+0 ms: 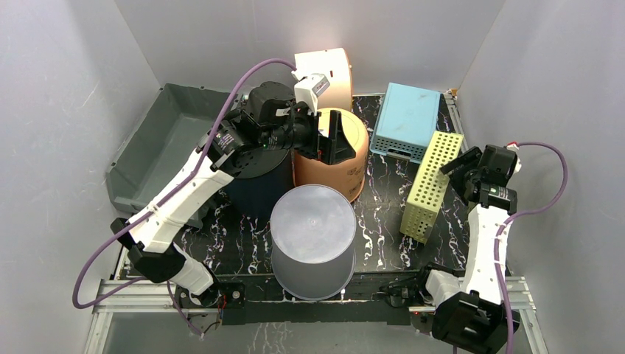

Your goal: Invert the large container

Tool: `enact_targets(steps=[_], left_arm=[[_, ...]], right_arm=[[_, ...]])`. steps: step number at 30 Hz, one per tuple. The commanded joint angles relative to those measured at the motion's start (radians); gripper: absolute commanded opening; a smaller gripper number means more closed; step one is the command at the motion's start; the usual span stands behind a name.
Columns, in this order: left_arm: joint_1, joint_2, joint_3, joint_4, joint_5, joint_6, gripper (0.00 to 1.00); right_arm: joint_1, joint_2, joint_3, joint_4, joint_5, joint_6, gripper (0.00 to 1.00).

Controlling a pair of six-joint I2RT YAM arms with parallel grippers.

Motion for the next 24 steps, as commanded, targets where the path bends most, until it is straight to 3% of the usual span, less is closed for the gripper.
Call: enact_targets(steps=[1,5,9,11,19,24], left_arm=[[0.001,-0.006,0.034,0.021,0.027,-0.005,0.98],[0.002,-0.024,0.018,0.028,0.027,-0.009,0.98],[0.002,-0.035,0.015,0.018,0.015,-0.004,0.98],[0.002,-0.039,0.012,0.016,0.017,-0.001,0.98],[0.001,-0.04,-0.007,0.017,0.052,-0.004,0.98],[0.001,-0.014,0.019,0.01,0.058,-0.001,0.98]], right_arm=[[-0.004,0.015,0.036,-0.093,-0.105,-0.091,0.61],[-0.005,0.028,0.031,-0.074,-0.149,-0.076,0.4],[-0.004,0.029,0.011,-0.025,-0.256,-0.034,0.08],[-0.004,0.032,-0.004,0.021,-0.345,-0.014,0.01],[-0.001,0.063,-0.096,0.403,-0.787,0.152,0.0],[0.055,0.068,-0.079,0.575,-0.891,0.293,0.0]])
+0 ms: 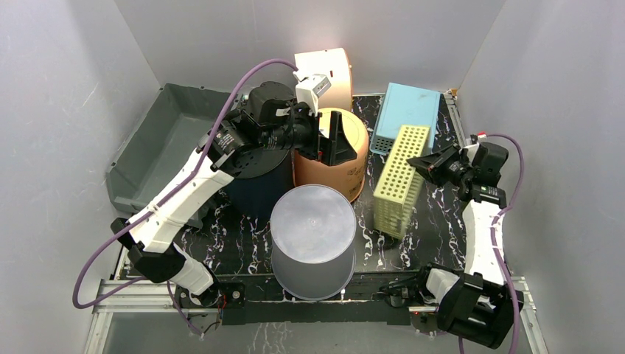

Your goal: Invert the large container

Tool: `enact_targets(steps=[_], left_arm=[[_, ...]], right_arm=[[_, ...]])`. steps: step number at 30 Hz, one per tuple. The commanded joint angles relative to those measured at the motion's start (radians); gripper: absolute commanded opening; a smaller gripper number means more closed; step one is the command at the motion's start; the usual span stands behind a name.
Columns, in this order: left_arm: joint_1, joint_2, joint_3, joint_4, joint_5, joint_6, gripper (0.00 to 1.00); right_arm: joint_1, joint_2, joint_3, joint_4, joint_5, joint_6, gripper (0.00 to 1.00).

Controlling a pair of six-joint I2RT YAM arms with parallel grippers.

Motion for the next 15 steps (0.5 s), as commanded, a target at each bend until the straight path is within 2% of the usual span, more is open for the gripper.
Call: enact_targets(steps=[1,5,8,13,15], left_arm=[[0.001,-0.009,0.023,0.006,0.03,0.0,0.98],[0.002,0.013,0.024,0.026,0.04,-0.006,0.98],[0.002,0.015,0.012,0.052,0.045,-0.021,0.98],[0.002,-0.004,-0.02,0.069,0.036,-0.039,0.98],[0.001,-0.01,-0.024,0.071,0.028,-0.043,0.99]], right_arm=[[0.057,-0.011,0.042,0.272,-0.21,0.162,0.0],[0.081,-0.038,-0.016,0.426,-0.239,0.285,0.0],[0.079,-0.049,-0.145,0.625,-0.256,0.415,0.0],[0.076,-0.033,-0.478,1.331,-0.236,0.792,0.0],[0.075,-0.009,-0.513,1.414,-0.263,0.822,0.0]])
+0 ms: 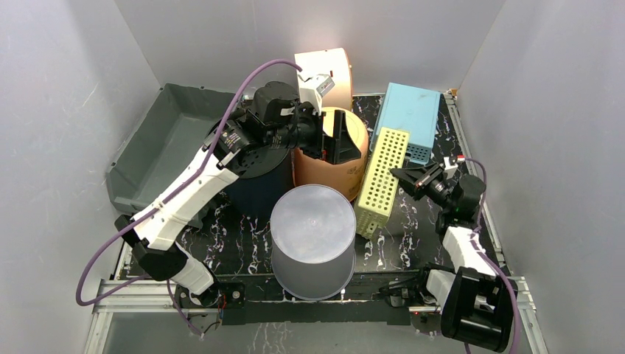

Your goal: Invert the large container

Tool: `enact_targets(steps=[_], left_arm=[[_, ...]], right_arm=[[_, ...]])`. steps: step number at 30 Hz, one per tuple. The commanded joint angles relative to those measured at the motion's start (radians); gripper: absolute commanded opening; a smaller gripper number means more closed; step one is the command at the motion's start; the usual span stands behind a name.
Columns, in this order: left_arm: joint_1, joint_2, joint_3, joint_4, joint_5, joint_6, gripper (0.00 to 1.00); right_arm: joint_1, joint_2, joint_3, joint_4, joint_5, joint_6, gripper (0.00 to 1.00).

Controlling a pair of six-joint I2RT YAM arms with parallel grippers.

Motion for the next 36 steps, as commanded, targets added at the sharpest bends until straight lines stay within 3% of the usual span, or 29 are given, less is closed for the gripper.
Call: enact_targets(steps=[1,10,12,15,18,23,31,36], left_arm=[[0.001,-0.031,-0.015,0.032,0.003,-0.017,0.98],[0.001,-0.035,-0.031,0.054,0.019,-0.041,0.98],[0.0,-0.038,-0.03,0.049,0.017,-0.041,0.98],[0.0,-0.044,-0.033,0.043,0.01,-0.037,0.98],[0.001,-0.048,-0.038,0.046,0.007,-0.036,0.98],[0.001,-0.03,-0.037,0.06,0.035,-0.045,0.98],[0.0,-0.021,-0.029,0.062,0.042,-0.048,0.99],[0.0,-0.007,-0.007,0.046,0.044,-0.038,0.98]], right_arm=[[-0.004,0.026,-0.07,0.488,-0.061,0.239,0.0],[-0.126,-0.039,-0.06,0.042,-0.179,-0.042,0.02],[-0.14,-0.062,-0.048,-0.143,-0.135,-0.166,0.23],[-0.181,-0.06,0.063,-0.612,0.016,-0.452,0.38],[-0.208,-0.047,0.149,-0.832,0.161,-0.62,0.43],[-0.214,-0.042,0.234,-0.989,0.365,-0.703,0.65],[-0.217,-0.082,0.318,-1.134,0.731,-0.686,0.67],[-0.217,-0.074,0.453,-1.226,0.947,-0.685,0.69]])
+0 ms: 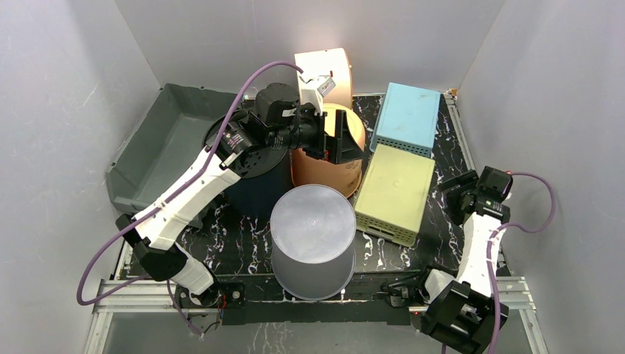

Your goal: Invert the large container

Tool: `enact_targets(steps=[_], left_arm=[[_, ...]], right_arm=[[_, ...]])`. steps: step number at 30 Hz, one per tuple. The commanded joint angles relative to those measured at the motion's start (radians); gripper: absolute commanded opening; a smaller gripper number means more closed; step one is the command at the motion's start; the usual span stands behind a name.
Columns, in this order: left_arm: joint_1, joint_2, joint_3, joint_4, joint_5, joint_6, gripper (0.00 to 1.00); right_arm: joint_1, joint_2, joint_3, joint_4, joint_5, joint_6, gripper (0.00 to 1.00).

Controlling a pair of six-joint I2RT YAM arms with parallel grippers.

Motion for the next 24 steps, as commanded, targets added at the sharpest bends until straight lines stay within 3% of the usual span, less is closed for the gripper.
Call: enact_targets(steps=[1,3,5,6,8,14,20,24], left_arm=[[0.0,0.003,0.041,-0.011,0.023,0.015,0.98],[0.0,0.022,0.07,-0.029,0.024,0.021,0.98],[0.001,0.039,0.098,-0.046,0.021,0.028,0.98],[0.0,0.045,0.109,-0.066,0.012,0.036,0.98],[0.001,0.055,0.132,-0.126,-0.048,0.058,0.98],[0.005,0.109,0.273,-0.332,-0.262,0.104,0.98],[0.084,0.079,0.422,-0.414,-0.366,0.079,0.98],[0.12,0.021,0.405,-0.403,-0.46,0.058,0.98]], right_arm=[[-0.002,-0.006,0.171,-0.089,0.262,-0.023,0.69],[-0.002,0.009,0.219,-0.077,0.248,-0.038,0.71],[-0.002,0.024,0.263,-0.023,0.12,-0.092,0.71],[0.001,0.033,0.27,0.039,-0.06,-0.131,0.72],[0.045,0.062,0.29,0.132,-0.231,-0.139,0.74],[0.552,0.129,0.53,0.091,0.006,-0.208,0.84],[0.872,0.251,0.76,-0.048,0.018,-0.264,0.86],[1.075,0.312,0.913,-0.198,0.028,-0.305,0.87]])
